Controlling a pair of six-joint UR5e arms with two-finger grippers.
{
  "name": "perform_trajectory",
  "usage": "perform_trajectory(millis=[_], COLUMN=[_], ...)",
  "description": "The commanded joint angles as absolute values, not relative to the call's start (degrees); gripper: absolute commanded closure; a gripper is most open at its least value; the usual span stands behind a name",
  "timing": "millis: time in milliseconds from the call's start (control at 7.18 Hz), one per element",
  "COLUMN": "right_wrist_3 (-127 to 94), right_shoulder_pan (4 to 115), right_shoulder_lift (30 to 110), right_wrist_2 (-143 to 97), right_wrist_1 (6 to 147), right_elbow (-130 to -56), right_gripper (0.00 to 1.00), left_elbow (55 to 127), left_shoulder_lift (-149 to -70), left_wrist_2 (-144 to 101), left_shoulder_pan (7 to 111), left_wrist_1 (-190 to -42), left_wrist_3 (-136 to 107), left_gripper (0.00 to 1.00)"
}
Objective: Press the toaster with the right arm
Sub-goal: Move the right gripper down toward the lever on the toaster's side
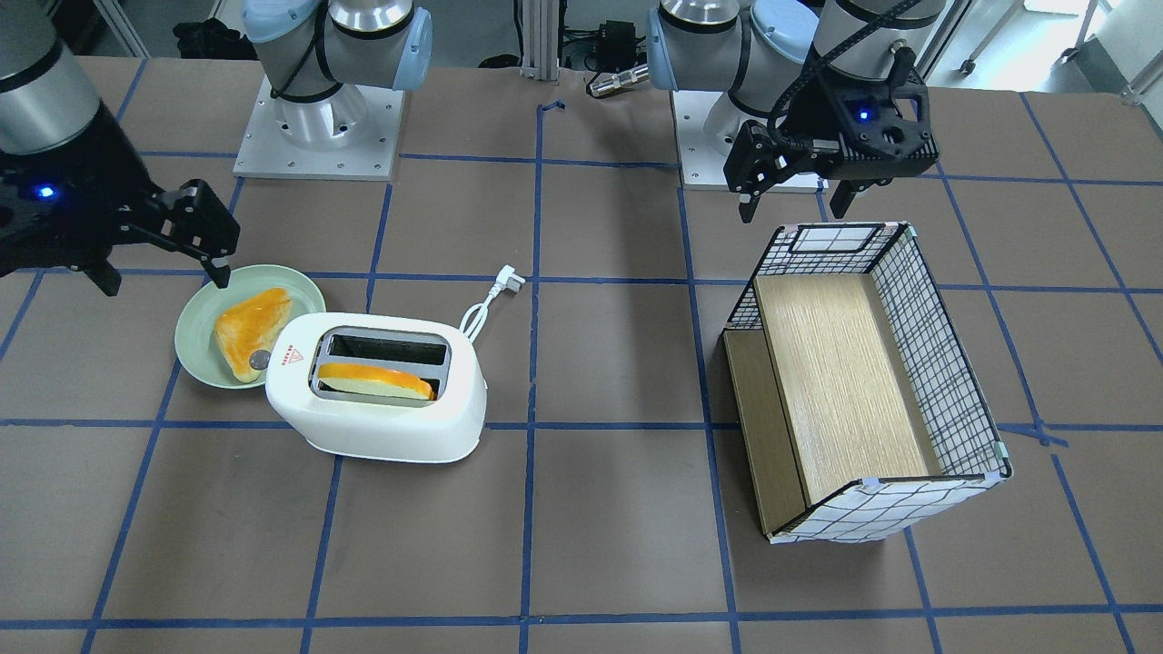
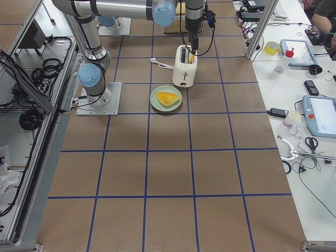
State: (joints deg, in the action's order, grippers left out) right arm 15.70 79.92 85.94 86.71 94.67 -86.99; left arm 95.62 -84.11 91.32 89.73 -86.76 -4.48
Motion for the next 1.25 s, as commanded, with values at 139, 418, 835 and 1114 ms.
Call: perform_trajectory(millis=[139, 418, 835, 1114], right_wrist_3=[19.86, 23.1, 25.05, 27.5], right_shoulder_pan=[75.77, 74.01, 71.64, 70.58], right_shoulder_lift=[82.89, 80.0, 78.22, 78.31], right_wrist_2=[81.06, 76.31, 69.11, 67.24], right_wrist_1=[94.75, 94.66, 93.34, 93.43], right_elbow=[-88.5, -88.77, -91.65, -96.04], right_gripper=[0.47, 0.71, 0.87, 0.99], left_elbow=[95.62, 95.62, 95.62, 95.62], left_shoulder_lift=[-84.11, -84.11, -84.2, -84.11], left_wrist_2=[91.32, 91.32, 91.32, 91.32], left_shoulder_pan=[89.74, 89.74, 89.74, 89.74], left_wrist_1=[-86.75, -86.75, -86.75, -86.75], left_wrist_3=[-4.48, -4.48, -4.48, -4.48], left_gripper=[0.0, 0.0, 0.0, 0.0])
